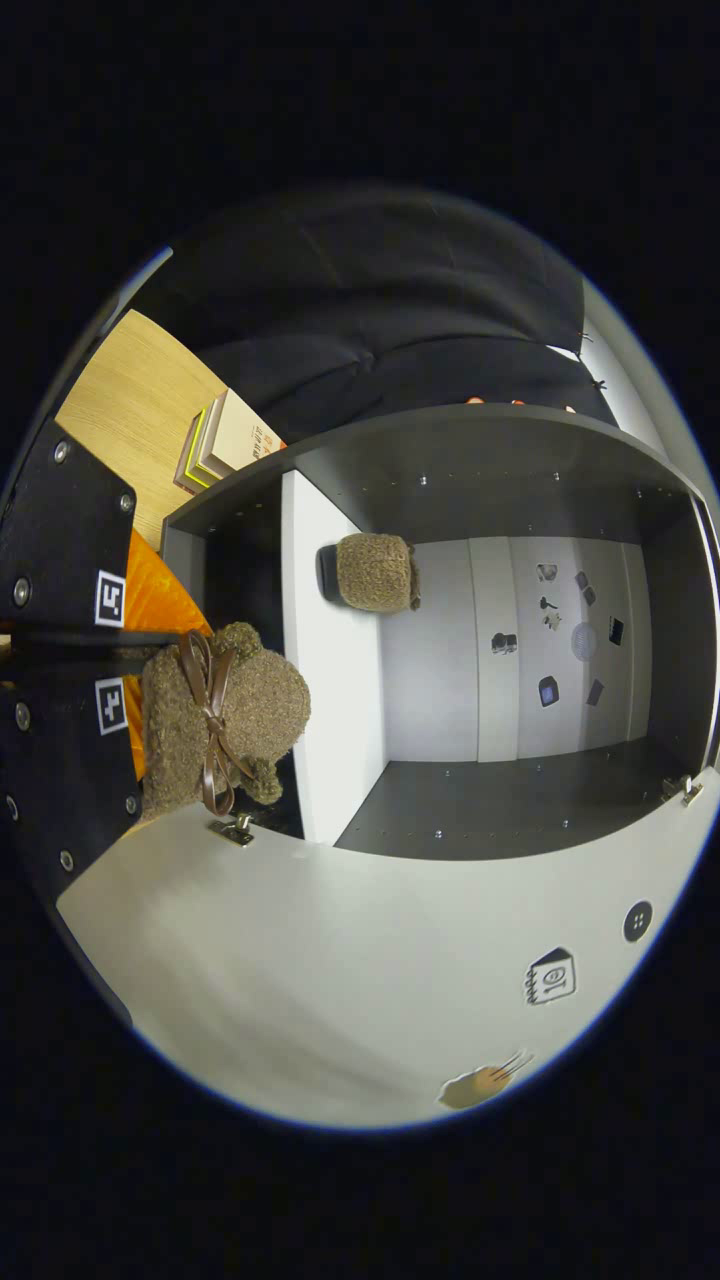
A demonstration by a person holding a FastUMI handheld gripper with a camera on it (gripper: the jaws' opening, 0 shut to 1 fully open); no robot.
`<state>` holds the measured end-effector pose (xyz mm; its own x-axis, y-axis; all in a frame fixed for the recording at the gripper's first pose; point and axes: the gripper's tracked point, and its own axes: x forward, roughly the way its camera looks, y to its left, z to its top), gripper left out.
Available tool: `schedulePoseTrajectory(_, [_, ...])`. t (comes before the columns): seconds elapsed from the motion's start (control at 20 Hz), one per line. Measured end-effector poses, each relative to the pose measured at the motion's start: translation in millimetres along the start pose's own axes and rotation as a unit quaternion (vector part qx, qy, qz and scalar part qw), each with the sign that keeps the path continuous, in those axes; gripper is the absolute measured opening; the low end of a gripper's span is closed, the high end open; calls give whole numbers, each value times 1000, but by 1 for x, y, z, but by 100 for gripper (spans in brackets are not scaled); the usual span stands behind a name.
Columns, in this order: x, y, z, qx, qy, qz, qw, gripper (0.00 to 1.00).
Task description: Open the shoe cabinet door, grab the shoes and put them into the shoe cabinet, then close the shoe cabinet door.
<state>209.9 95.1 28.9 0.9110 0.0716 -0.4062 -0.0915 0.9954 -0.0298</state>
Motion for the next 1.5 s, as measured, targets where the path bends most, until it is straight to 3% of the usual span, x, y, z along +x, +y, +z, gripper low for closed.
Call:
schedulePoseTrajectory(0.5, [57, -2, 62, -13, -10, -33, 999, 5])
schedulePoseTrajectory(1.0, [147, -9, 110, -35, 13, -11, 999, 5])
schedulePoseTrajectory(1.5, [228, -25, 137, -12, 20, 3, 1000, 5])
